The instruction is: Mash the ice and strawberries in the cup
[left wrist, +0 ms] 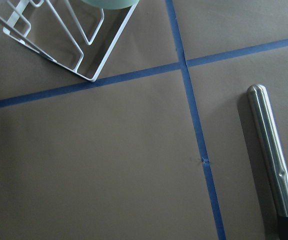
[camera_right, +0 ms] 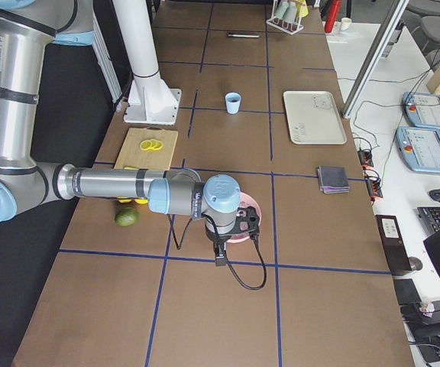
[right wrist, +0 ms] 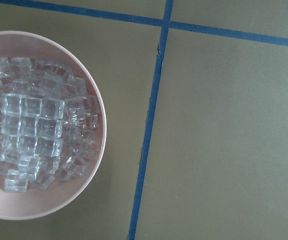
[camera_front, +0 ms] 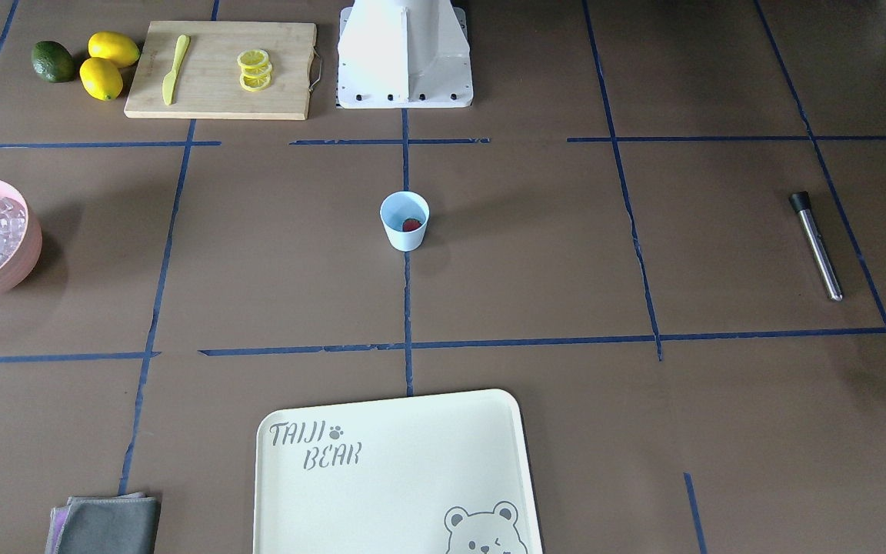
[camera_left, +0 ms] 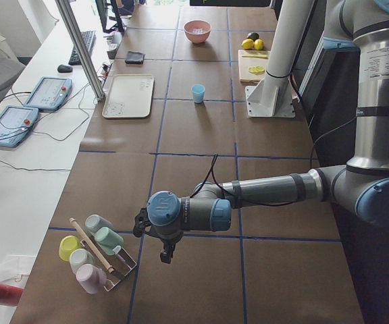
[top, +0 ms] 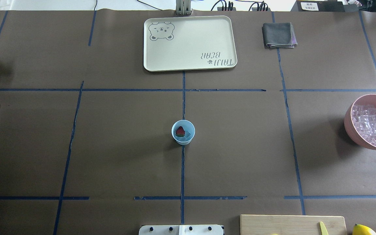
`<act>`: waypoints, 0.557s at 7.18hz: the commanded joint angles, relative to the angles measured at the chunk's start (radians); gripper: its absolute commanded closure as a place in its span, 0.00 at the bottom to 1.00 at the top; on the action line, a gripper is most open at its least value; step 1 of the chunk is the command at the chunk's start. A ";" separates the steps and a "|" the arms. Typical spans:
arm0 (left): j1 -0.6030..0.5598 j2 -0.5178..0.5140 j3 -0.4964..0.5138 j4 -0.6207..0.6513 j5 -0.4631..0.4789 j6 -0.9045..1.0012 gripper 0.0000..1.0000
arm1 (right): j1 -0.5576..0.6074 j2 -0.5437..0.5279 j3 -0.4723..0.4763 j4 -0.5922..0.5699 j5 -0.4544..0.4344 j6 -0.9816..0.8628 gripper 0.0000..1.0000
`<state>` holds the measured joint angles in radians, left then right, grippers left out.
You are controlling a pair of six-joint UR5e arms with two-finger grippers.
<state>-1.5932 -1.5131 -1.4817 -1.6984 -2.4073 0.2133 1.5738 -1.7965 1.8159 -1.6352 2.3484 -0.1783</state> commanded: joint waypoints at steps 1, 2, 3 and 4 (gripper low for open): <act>-0.001 0.001 -0.014 0.011 0.000 0.001 0.00 | 0.000 -0.001 0.000 0.002 -0.001 0.000 0.00; -0.001 -0.005 -0.018 0.010 0.001 0.001 0.00 | 0.000 -0.001 0.003 0.002 -0.001 0.000 0.00; -0.001 -0.004 -0.026 0.010 0.001 0.004 0.00 | 0.000 0.000 0.002 0.000 -0.001 0.002 0.00; -0.002 0.010 -0.035 0.008 -0.001 0.006 0.00 | 0.000 0.000 0.005 0.002 0.000 0.006 0.00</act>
<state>-1.5944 -1.5132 -1.5069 -1.6892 -2.4072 0.2172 1.5739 -1.7970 1.8186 -1.6345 2.3473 -0.1759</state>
